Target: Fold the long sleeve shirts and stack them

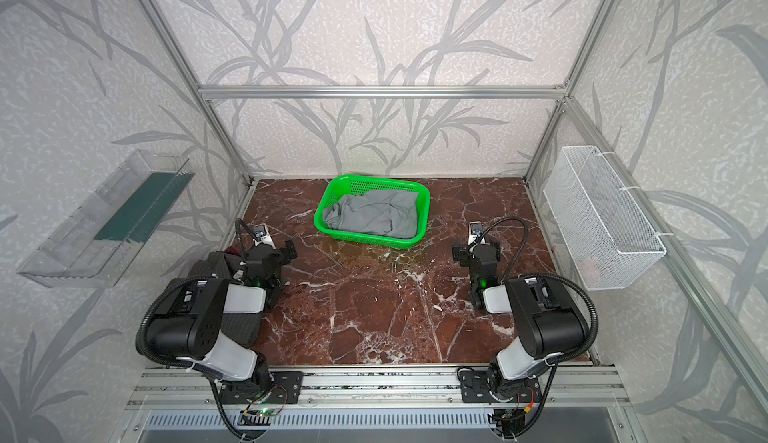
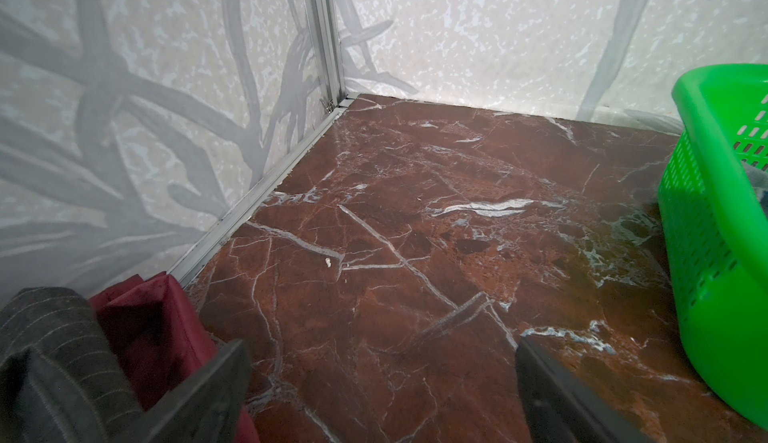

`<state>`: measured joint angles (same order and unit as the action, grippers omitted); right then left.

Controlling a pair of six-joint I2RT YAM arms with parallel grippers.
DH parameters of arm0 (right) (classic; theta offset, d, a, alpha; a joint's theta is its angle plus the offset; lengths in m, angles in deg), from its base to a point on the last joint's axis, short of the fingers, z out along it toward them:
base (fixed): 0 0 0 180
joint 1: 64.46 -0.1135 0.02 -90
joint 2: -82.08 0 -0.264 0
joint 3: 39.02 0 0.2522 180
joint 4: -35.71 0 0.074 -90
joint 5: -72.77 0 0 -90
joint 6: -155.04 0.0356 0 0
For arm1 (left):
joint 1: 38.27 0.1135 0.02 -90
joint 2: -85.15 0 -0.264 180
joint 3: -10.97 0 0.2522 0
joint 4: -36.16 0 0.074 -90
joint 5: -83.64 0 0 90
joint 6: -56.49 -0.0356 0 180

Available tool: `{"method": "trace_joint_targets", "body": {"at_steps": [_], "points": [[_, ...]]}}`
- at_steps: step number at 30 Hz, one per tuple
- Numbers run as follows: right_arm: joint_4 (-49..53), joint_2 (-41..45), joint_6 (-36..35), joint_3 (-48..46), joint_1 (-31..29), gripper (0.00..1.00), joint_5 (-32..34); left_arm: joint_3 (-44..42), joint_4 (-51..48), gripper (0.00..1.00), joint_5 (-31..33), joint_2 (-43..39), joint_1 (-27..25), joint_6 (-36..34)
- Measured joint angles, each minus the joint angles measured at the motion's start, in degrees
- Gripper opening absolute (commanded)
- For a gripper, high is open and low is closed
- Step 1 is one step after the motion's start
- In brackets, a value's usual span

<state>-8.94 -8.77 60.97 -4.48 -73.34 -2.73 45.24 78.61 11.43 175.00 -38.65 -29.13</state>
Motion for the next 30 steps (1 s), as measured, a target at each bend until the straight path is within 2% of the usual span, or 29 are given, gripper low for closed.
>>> {"method": "trace_joint_targets", "body": {"at_steps": [6,9,11,13,15,18,20,22,26,28,30], "points": [[3.23,3.56,-0.33,-0.83,-0.83,0.99,1.20,0.00,0.00,0.99,0.00,0.00,0.00,-0.17],[10.12,11.54,-1.14,-0.44,-3.58,0.99,4.07,0.00,0.02,0.99,-0.04,-0.02,0.07,-0.13],[17.99,18.67,0.42,2.23,-5.35,0.99,3.72,-0.02,-0.11,0.99,-0.02,-0.20,0.04,-0.31],[25.57,24.85,5.11,7.48,-6.40,0.99,1.36,-0.04,-2.16,0.99,0.13,-1.77,0.00,-0.35],[31.54,29.24,12.85,13.68,-6.01,0.99,-2.05,0.42,-6.82,0.99,0.63,-5.75,0.00,-0.31],[35.76,33.00,23.26,18.80,-4.28,0.99,-9.07,4.83,-17.16,0.99,1.90,-13.14,0.00,1.79],[36.85,33.29,27.96,19.98,-3.85,0.99,-12.92,8.57,-22.88,0.99,2.43,-17.62,0.00,4.92],[42.45,31.15,29.70,23.04,-5.42,0.99,-15.19,13.68,-31.71,0.99,2.69,-23.58,0.00,10.49],[55.60,22.12,27.50,34.86,-14.16,0.99,-15.87,21.51,-45.35,0.99,1.38,-34.60,0.52,19.15],[62.66,17.46,25.64,41.94,-18.34,0.99,-15.28,24.13,-50.53,0.99,-1.55,-36.98,0.76,21.00],[69.96,11.52,24.26,50.56,-21.33,0.95,-15.41,25.62,-55.23,0.99,-5.07,-38.21,0.87,22.49]]}}
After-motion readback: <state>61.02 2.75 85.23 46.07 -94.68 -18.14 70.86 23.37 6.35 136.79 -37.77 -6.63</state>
